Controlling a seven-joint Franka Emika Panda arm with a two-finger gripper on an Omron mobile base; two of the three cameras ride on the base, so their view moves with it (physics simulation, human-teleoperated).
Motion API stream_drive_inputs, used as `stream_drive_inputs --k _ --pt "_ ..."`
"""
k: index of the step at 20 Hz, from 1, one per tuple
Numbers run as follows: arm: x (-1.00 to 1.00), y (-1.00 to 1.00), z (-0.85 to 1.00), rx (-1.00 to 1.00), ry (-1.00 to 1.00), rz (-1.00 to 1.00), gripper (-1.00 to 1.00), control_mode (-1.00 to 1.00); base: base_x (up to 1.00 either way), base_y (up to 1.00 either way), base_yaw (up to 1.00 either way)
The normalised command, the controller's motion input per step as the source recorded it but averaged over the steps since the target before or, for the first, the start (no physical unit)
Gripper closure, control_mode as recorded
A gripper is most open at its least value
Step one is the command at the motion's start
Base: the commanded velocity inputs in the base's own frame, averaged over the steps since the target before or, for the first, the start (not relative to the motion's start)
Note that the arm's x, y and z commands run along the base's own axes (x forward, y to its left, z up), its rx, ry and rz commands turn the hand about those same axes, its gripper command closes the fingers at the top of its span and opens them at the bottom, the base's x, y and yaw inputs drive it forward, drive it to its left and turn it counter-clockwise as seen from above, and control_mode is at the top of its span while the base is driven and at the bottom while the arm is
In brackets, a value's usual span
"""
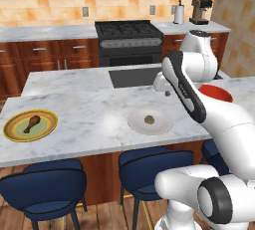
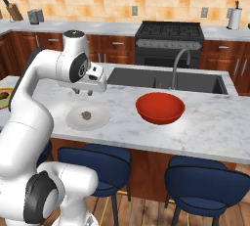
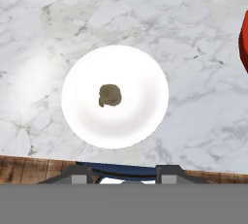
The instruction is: Pick the chicken drumstick and garlic from their plates and place them in the bowl. Then put the bowl in the fridge.
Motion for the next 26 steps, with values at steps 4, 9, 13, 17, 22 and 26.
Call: stream_drive_inputs --k 4,9,13,17,22,26 --pt "-0.03 0.0 0.0 0.0 0.0 0.0 -1.0 -1.0 0.0 0.0 0.0" --pt "-0.09 0.01 -0.06 -0.01 0.0 0.0 -1.0 -1.0 0.0 0.0 0.0" --pt "-0.16 0.21 -0.34 -0.15 0.0 0.03 -1.0 -1.0 0.0 0.0 0.0" --pt "-0.06 0.33 -0.41 -0.2 0.0 0.12 -1.0 -1.0 0.0 0.0 0.0" --pt "-0.03 0.19 -0.26 -0.02 0.06 0.16 -1.0 -1.0 0.0 0.0 0.0" --pt "0.15 0.25 -0.34 0.0 0.02 0.16 -1.0 -1.0 0.0 0.0 0.0"
